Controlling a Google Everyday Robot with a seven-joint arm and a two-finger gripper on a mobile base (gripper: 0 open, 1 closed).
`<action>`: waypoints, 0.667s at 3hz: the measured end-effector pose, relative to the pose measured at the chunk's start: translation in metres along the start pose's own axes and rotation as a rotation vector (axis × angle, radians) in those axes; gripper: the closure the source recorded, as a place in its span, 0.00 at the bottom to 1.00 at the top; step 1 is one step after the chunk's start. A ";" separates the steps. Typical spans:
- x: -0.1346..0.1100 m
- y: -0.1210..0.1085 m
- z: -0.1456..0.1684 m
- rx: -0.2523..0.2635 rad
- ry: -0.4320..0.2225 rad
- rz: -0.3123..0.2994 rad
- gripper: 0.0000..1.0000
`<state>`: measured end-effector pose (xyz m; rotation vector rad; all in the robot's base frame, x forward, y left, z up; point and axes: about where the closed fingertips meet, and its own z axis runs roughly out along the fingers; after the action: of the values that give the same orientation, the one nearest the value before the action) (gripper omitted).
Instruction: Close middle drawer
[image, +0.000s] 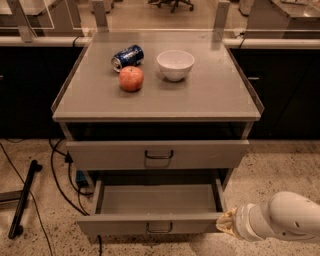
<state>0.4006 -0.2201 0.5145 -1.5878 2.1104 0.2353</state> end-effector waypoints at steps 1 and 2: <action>0.029 0.001 0.039 0.003 0.017 0.010 1.00; 0.049 0.005 0.067 -0.011 0.031 0.022 1.00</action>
Offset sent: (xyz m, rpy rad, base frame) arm 0.0041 -0.0204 -0.1230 -0.0329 0.0517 -0.0307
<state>0.4039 -0.2329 0.4319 -1.5850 2.1553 0.2318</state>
